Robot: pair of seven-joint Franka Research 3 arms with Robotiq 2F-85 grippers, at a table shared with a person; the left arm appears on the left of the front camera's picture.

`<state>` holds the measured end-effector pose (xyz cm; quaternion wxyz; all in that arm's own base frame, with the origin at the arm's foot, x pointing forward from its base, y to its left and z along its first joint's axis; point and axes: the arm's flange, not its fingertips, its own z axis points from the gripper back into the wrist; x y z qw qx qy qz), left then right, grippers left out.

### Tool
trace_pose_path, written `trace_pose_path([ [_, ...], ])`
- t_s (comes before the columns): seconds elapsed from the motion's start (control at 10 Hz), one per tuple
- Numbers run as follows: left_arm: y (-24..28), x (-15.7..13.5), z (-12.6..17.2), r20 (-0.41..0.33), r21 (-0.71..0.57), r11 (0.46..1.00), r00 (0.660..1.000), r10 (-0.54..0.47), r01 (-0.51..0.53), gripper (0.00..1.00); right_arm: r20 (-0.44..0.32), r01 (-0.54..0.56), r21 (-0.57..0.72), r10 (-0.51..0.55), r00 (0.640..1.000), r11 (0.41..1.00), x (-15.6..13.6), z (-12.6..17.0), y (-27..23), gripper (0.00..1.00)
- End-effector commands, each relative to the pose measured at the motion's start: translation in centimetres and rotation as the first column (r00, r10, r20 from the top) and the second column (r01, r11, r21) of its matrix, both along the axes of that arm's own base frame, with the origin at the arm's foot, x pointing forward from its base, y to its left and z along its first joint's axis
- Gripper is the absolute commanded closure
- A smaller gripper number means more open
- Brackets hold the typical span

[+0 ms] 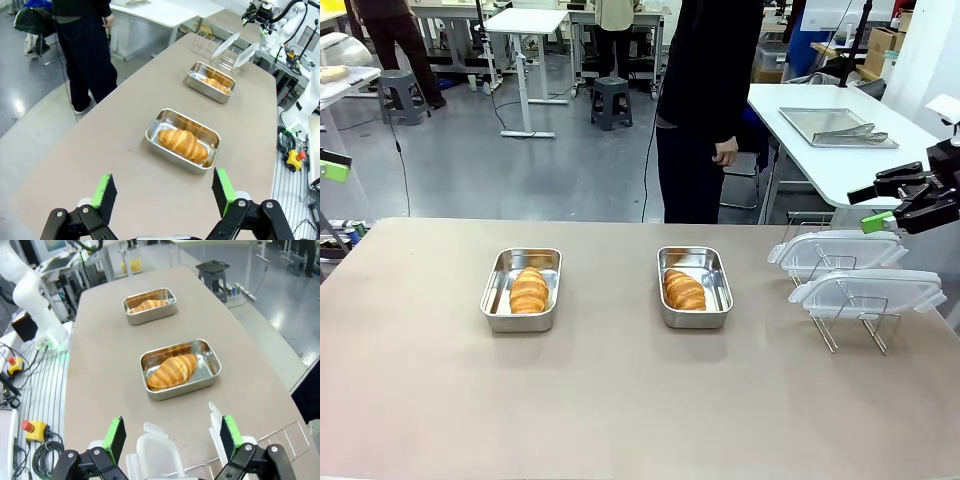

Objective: Place the bread in airtight containers.
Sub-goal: Pick up one Airtight Container lid and hand it to the human.

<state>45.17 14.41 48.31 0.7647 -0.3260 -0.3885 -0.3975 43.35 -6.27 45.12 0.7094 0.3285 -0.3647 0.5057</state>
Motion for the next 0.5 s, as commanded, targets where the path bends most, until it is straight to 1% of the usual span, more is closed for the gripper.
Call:
trace_pose_path([
  [0.0, -0.11, -0.09, 0.21, 0.008, -0.004, 1.0, 1.0, -0.007, 0.007, 0.0, 0.018, 0.002, 0.015, -0.003, 1.0, 1.0, 0.06, 0.3, 0.05, 0.0],
  [0.4, -0.11, -0.09, 0.21, 0.008, -0.004, 1.0, 1.0, -0.007, 0.007, 0.0, 0.018, 0.002, 0.015, -0.003, 1.0, 1.0, 0.06, 0.3, 0.05, 0.0],
])
